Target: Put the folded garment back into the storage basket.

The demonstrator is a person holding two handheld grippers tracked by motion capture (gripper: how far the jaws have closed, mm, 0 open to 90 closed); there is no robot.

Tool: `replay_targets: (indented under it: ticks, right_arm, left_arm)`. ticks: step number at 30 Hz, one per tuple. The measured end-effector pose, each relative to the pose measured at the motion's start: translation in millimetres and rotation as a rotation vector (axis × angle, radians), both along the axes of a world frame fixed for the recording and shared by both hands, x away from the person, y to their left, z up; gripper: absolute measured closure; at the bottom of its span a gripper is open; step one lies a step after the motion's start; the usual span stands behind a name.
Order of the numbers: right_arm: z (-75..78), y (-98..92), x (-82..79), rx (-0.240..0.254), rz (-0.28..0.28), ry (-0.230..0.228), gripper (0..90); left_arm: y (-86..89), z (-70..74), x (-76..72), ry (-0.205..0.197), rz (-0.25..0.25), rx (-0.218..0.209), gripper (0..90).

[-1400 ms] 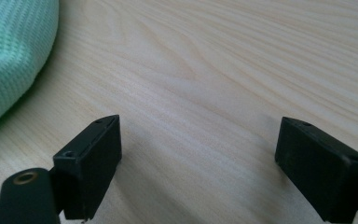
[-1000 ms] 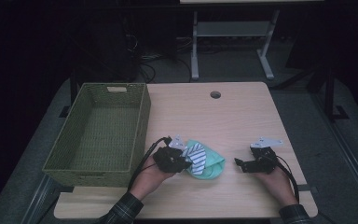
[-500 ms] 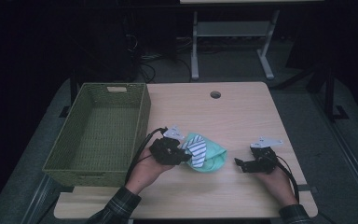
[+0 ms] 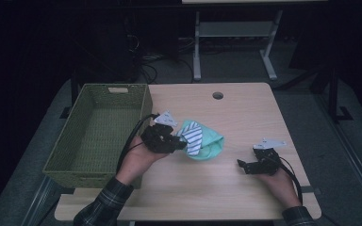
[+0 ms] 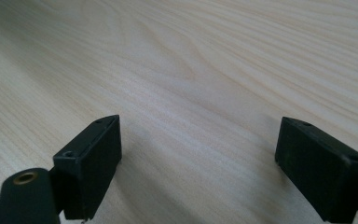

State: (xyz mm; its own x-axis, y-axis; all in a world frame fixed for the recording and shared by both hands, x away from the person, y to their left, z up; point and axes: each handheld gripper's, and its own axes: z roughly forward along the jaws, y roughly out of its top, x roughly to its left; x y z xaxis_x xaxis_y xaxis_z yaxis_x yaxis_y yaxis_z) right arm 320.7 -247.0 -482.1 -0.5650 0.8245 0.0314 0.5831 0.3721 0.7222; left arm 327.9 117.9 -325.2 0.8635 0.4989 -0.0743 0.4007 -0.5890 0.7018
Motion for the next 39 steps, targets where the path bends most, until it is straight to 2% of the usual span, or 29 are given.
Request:
replay_targets:
  ticks: [9,13,20,31,39]
  right_arm:
    - [0.0,0.0,0.1,0.0,0.001,0.0,14.0]
    - [0.0,0.0,0.1,0.0,0.001,-0.001,14.0]
    - [0.0,0.0,0.1,0.0,0.001,-0.001,14.0]
    - [0.0,0.0,0.1,0.0,0.001,-0.001,14.1]
    - [0.0,0.0,0.0,0.0,0.001,0.0,14.0]
  left_arm:
    - [22.4,24.6,4.5,-0.047,0.041,0.012,76.1]
    - [37.6,31.1,5.4,-0.061,0.078,0.002,76.1]
    - [64.7,39.2,5.2,-0.082,0.14,0.01,76.1]
    - [114.7,42.8,3.7,-0.113,0.269,0.014,76.1]
    - [150.3,37.5,3.0,-0.116,0.381,0.005,76.1]
